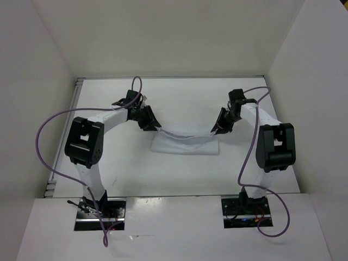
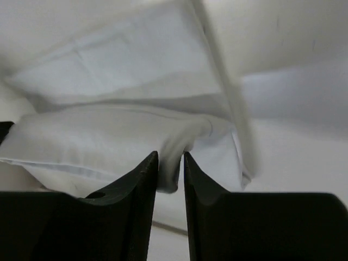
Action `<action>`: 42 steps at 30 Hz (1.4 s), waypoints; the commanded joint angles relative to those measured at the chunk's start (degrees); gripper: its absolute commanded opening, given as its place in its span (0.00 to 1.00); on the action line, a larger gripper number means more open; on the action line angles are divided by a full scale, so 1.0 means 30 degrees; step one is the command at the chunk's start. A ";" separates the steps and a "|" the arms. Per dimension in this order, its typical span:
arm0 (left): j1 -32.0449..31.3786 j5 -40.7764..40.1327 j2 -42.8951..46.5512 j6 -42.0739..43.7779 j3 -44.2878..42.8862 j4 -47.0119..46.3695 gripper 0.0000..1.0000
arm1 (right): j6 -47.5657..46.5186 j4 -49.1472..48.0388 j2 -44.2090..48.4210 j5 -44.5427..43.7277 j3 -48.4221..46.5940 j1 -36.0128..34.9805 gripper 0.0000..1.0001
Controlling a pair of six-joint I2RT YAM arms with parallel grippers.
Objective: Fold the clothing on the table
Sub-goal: Fold the skirt
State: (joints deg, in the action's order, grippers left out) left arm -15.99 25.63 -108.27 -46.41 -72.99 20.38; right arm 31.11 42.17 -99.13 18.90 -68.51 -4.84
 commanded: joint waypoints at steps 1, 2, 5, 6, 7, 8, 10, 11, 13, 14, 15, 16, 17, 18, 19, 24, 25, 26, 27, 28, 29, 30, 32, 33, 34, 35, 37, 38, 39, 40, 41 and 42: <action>0.0930 -0.0048 -0.0733 -0.1255 -0.1594 -0.1899 0.42 | 0.0463 -0.2538 -0.0646 -0.1345 -0.2530 0.0965 0.32; 0.0935 -0.0046 -0.0911 -0.1518 -0.1916 -0.2220 0.43 | 0.0643 -0.2834 -0.0647 -0.1521 -0.3346 0.1143 0.32; 0.1550 0.0128 -0.1614 -0.2603 -0.2797 -0.3654 0.44 | 0.1377 -0.4445 -0.0852 -0.2168 -0.4085 0.1614 0.36; 0.1782 0.0129 -0.1616 -0.2808 -0.2798 -0.3659 0.47 | 0.1377 -0.4448 -0.0649 -0.1994 -0.4261 0.1817 0.37; 0.1988 0.0129 -0.1616 -0.2984 -0.2798 -0.3659 0.49 | 0.1377 -0.4042 -0.0647 -0.1818 -0.4466 0.1819 0.41; 0.1990 -0.0161 -0.1123 -0.2986 -0.2537 -0.3659 0.49 | 0.1145 -0.3748 -0.0386 -0.1816 -0.4468 0.1819 0.44; 0.1990 -0.1327 -0.0156 -0.2519 -0.1778 -0.3659 0.52 | 0.0793 -0.3075 0.0459 -0.1582 -0.4091 0.1587 0.44; 0.1990 -0.1741 0.0980 -0.2285 -0.0758 -0.3659 0.53 | 0.0530 -0.2607 0.0872 -0.1582 -0.3739 0.1323 0.44; 0.1990 -0.2561 0.2129 -0.1407 0.0214 -0.3425 0.53 | 0.0266 -0.2224 0.2073 -0.1582 -0.2422 0.1060 0.44; 0.1584 -0.2566 0.3178 -0.0998 0.0625 -0.2874 0.53 | -0.0142 -0.1671 0.2338 -0.1582 -0.2069 0.0796 0.45; 0.1376 -0.2566 0.3624 -0.0530 0.1296 -0.2607 0.54 | -0.0320 -0.1288 0.2544 -0.1408 -0.1775 0.0793 0.47; 0.1142 -0.2566 0.4006 0.0461 0.1622 -0.2372 0.54 | -0.0583 -0.0907 0.2836 -0.1058 -0.1192 0.0793 0.55; 0.0676 -0.2392 0.4734 0.0848 0.1915 -0.1993 0.54 | -0.1137 -0.0410 0.2839 -0.0793 -0.0926 0.0619 0.57; 0.0439 -0.2390 0.5090 0.1461 0.2788 -0.1989 0.58 | -0.1143 -0.0405 0.3071 -0.0791 -0.0488 0.0618 0.58; 0.0263 -0.2390 0.5673 0.1641 0.3232 -0.1989 0.58 | -0.1317 -0.0144 0.3392 -0.0791 -0.0309 0.0618 0.58; 0.0027 -0.2827 0.5916 0.1643 0.4907 -0.2896 0.61 | -0.1143 -0.0142 0.3193 -0.0966 -0.0132 0.0444 0.58; -0.0176 -0.3004 0.5450 0.1643 0.4907 -0.2897 0.61 | -0.1143 -0.0142 0.2814 -0.0763 -0.0422 0.0442 0.58; -0.0178 -0.3005 0.5184 0.1643 0.4907 -0.2897 0.61 | -0.1143 -0.0142 0.2810 -0.0761 -0.0425 0.0442 0.58; -0.0352 -0.3382 0.4949 0.1643 0.4907 -0.2897 0.61 | -0.1143 -0.0142 0.2549 -0.0761 -0.0599 0.0442 0.58; -0.0354 -0.3618 0.4541 0.1846 0.4733 -0.2665 0.60 | -0.1143 -0.0142 0.2546 -0.0761 -0.0601 0.0442 0.58; -0.0528 -0.4143 0.4537 0.1848 0.4731 -0.2489 0.60 | -0.1143 -0.0142 0.2372 -0.0964 -0.0601 0.0442 0.58; -0.0704 -0.4322 0.4247 0.1848 0.4731 -0.2487 0.60 | -0.1143 -0.0142 0.2370 -0.1198 -0.0601 0.0442 0.58; -0.0706 -0.4324 0.4009 0.1848 0.4936 -0.2663 0.60 | -0.1143 -0.0142 0.2167 -0.1841 -0.0396 0.0442 0.58; -0.0909 -0.4092 0.3777 0.1848 0.5168 -0.2982 0.60 | -0.1143 -0.0142 0.1875 -0.1845 -0.0396 0.0442 0.58; -0.0911 -0.4089 0.3485 0.1848 0.5170 -0.3246 0.59 | -0.1143 -0.0142 0.1698 -0.1845 -0.0396 0.0442 0.58; -0.1143 -0.3770 0.3308 0.1848 0.5170 -0.3249 0.59 | -0.1143 -0.0142 0.1522 -0.1845 -0.0222 0.0442 0.58; -0.1319 -0.3330 0.2984 0.1848 0.5170 -0.3454 0.59 | -0.1143 -0.0142 0.1055 -0.1845 -0.0220 0.0442 0.59; -0.1321 -0.3328 0.2752 0.1848 0.5170 -0.3628 0.59 | -0.1143 -0.0142 0.1052 -0.1845 -0.0220 0.0268 0.59; -0.1495 -0.3154 0.2547 0.1848 0.5170 -0.3630 0.59 | -0.1143 -0.0142 0.0878 -0.1845 -0.0220 0.0266 0.59; -0.1497 -0.3152 0.2545 0.1848 0.5170 -0.3630 0.59 | -0.1143 -0.0142 0.0876 -0.1845 -0.0220 0.0266 0.59; -0.1497 -0.3152 0.2312 0.1848 0.5170 -0.3427 0.59 | -0.1143 -0.0142 0.0876 -0.1845 -0.0220 0.0266 0.59; -0.1497 -0.3384 0.2310 0.1848 0.5170 -0.3425 0.59 | -0.1143 -0.0142 0.0876 -0.1845 -0.0220 0.0266 0.59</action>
State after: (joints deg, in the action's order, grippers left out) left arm -20.14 14.98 -100.49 -42.02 -57.74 11.68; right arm 28.60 41.30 -96.62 14.13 -68.97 -3.40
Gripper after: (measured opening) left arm 0.589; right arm 0.585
